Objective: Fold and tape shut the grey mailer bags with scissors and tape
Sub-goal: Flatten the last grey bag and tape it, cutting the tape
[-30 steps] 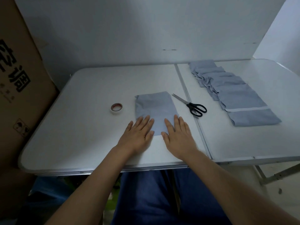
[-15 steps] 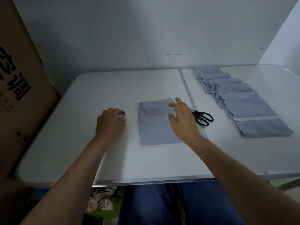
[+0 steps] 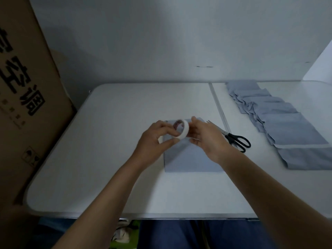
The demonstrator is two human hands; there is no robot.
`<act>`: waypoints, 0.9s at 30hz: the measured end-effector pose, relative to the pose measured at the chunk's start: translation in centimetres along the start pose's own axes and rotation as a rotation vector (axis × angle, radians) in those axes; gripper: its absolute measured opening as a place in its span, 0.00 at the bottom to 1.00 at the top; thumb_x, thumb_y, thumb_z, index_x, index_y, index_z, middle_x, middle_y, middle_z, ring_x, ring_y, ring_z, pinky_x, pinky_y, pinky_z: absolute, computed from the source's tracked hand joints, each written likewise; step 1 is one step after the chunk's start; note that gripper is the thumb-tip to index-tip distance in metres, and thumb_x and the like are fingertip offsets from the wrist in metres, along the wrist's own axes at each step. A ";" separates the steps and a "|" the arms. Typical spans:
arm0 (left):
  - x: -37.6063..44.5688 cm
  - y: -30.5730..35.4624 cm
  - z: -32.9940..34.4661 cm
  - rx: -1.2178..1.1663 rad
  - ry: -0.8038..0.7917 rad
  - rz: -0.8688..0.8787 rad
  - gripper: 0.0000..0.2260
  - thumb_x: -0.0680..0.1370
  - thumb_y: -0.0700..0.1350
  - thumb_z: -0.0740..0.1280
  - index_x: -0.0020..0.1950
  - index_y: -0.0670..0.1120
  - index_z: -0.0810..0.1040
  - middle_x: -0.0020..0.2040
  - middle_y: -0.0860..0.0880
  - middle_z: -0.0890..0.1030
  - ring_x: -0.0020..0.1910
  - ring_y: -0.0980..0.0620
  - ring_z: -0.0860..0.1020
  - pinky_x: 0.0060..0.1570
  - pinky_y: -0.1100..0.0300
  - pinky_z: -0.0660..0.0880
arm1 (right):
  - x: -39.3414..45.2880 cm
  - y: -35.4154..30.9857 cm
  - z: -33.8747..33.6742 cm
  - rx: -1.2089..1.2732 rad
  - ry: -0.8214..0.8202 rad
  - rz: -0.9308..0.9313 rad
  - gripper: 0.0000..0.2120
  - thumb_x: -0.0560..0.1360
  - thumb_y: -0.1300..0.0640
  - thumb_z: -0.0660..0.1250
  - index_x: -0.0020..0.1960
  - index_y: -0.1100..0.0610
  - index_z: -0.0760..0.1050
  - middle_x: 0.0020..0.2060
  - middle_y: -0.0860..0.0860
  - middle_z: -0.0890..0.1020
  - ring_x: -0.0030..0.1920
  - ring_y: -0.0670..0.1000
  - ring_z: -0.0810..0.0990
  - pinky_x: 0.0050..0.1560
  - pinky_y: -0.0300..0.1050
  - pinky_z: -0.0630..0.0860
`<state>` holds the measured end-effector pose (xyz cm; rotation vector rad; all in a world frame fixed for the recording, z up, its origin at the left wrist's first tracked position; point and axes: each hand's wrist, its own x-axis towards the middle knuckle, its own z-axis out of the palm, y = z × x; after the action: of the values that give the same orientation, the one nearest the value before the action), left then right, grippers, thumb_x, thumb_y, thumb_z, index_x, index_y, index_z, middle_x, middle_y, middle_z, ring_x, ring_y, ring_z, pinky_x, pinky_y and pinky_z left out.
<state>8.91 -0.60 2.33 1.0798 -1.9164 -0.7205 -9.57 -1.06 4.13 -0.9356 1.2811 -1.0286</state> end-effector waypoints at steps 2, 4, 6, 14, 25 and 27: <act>0.0 0.1 0.5 0.083 -0.025 0.081 0.07 0.73 0.41 0.74 0.50 0.50 0.82 0.53 0.58 0.75 0.57 0.57 0.74 0.56 0.71 0.67 | -0.5 -0.3 -0.2 0.081 -0.075 0.020 0.18 0.81 0.46 0.57 0.52 0.56 0.81 0.50 0.54 0.85 0.50 0.50 0.82 0.55 0.44 0.75; -0.1 0.1 1.0 0.137 -0.044 0.125 0.08 0.73 0.40 0.73 0.51 0.49 0.81 0.55 0.57 0.74 0.56 0.57 0.73 0.55 0.71 0.67 | -0.9 -0.5 -0.5 0.128 -0.124 -0.011 0.15 0.81 0.48 0.59 0.53 0.56 0.81 0.52 0.55 0.84 0.53 0.51 0.81 0.59 0.46 0.73; -0.1 0.1 1.2 0.181 -0.045 0.140 0.09 0.74 0.39 0.72 0.52 0.48 0.80 0.56 0.58 0.72 0.55 0.58 0.74 0.53 0.69 0.69 | -1.3 -0.5 -0.8 0.133 -0.175 -0.025 0.13 0.80 0.51 0.61 0.55 0.57 0.80 0.52 0.55 0.84 0.55 0.52 0.80 0.62 0.47 0.72; -0.2 0.8 1.3 0.081 0.088 0.097 0.11 0.74 0.36 0.69 0.55 0.46 0.78 0.58 0.54 0.73 0.57 0.58 0.75 0.57 0.63 0.74 | -1.9 -1.3 -1.0 0.136 -0.119 -0.068 0.08 0.79 0.58 0.62 0.54 0.59 0.77 0.46 0.53 0.83 0.48 0.49 0.82 0.55 0.41 0.75; 0.9 3.1 1.7 0.088 0.190 -0.238 0.02 0.77 0.46 0.67 0.46 0.50 0.79 0.40 0.57 0.82 0.39 0.61 0.80 0.43 0.64 0.76 | -2.8 -1.5 -0.1 -0.023 -0.140 -0.071 0.04 0.77 0.61 0.63 0.50 0.57 0.75 0.41 0.50 0.84 0.50 0.48 0.81 0.56 0.45 0.74; 0.9 3.4 1.9 -0.133 0.209 -0.438 0.02 0.76 0.44 0.68 0.45 0.47 0.80 0.38 0.54 0.84 0.37 0.58 0.83 0.45 0.61 0.78 | -2.9 -1.4 0.0 -0.056 -0.138 -0.076 0.04 0.77 0.61 0.63 0.48 0.56 0.77 0.43 0.49 0.82 0.53 0.48 0.78 0.55 0.42 0.73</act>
<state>5.57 0.35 4.30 1.4474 -1.4478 -0.9192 -9.71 1.34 6.36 -1.0864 1.1714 -0.9738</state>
